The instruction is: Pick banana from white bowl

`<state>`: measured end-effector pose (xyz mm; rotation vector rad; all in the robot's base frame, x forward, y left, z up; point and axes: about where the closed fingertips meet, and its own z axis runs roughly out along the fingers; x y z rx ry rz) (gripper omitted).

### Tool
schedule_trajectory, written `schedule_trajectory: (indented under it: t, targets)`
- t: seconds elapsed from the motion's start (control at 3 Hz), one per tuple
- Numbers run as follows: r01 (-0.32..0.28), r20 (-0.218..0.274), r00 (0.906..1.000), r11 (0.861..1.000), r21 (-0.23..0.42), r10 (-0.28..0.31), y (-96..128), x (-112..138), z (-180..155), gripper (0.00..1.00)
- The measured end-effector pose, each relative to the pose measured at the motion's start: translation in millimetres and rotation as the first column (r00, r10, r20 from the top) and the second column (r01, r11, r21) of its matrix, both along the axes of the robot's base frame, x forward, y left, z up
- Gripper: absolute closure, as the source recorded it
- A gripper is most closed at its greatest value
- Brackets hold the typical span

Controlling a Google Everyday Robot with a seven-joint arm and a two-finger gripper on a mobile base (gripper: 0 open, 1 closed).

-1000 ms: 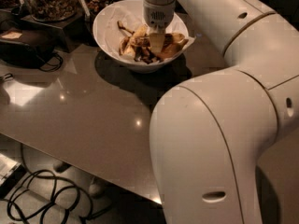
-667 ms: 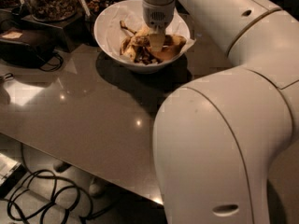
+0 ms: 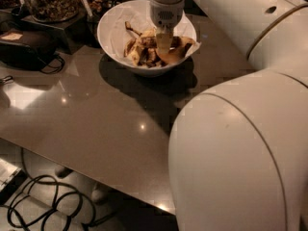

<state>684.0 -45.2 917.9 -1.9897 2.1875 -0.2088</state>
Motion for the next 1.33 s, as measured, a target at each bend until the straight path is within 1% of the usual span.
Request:
schedule_trajectory:
  t: [0.33,0.67,1.0,1.33]
  targets:
    - [0.008,0.055,0.9985,0.999,0.046,-0.01,-1,-26,18,1.0]
    - [0.007,0.055,0.9984,0.999,0.045,-0.009,-1,-27,18,1.0]
    - [0.004,0.08,0.9968,1.0,0.026,-0.006,-1,-21,23,1.0]
    - [-0.044,0.097,0.9945,0.998,0.044,0.039,9,-43,39,1.0]
